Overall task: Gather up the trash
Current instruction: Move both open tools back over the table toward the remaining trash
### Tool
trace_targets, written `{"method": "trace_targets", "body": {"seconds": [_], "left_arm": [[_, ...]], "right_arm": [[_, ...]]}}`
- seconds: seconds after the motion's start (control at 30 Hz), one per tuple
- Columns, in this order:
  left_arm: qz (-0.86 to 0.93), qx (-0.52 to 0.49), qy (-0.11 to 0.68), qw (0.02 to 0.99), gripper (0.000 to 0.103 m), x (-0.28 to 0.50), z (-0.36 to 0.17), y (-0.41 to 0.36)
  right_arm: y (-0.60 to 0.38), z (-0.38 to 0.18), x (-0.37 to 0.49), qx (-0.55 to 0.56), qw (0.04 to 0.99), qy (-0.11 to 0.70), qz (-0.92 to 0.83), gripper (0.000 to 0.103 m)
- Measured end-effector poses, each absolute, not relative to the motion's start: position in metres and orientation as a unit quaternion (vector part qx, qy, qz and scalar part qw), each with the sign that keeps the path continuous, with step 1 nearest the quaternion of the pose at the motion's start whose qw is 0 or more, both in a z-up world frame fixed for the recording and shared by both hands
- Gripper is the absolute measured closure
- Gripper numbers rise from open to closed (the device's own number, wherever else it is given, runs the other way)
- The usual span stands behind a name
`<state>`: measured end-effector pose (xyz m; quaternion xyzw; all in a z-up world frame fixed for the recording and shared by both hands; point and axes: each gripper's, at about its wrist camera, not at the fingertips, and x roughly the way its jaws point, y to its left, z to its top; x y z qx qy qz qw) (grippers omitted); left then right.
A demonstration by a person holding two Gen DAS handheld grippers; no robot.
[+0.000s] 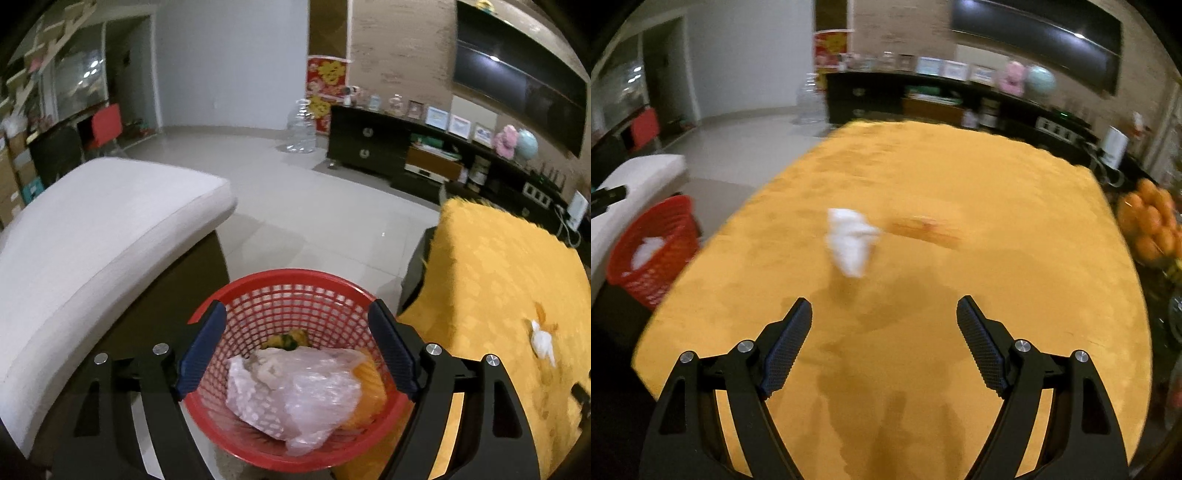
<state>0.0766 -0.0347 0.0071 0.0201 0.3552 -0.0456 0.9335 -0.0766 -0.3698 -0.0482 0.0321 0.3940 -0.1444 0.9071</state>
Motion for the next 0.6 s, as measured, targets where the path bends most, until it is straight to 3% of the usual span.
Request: {"method": "trace_targets", "body": {"seconds": [0.07, 0.6], "left_arm": [[-0.053, 0.031, 0.352, 0.934, 0.026, 0.073, 0.005, -0.044], [-0.195, 0.126, 0.381, 0.895, 0.021, 0.035, -0.031, -0.153]], "right_arm": [[-0.385, -0.051, -0.083, 0.04, 0.906, 0.389, -0.164, 0.019], [-0.428, -0.066, -0.093, 0.096, 0.895, 0.377, -0.22, 0.018]]}}
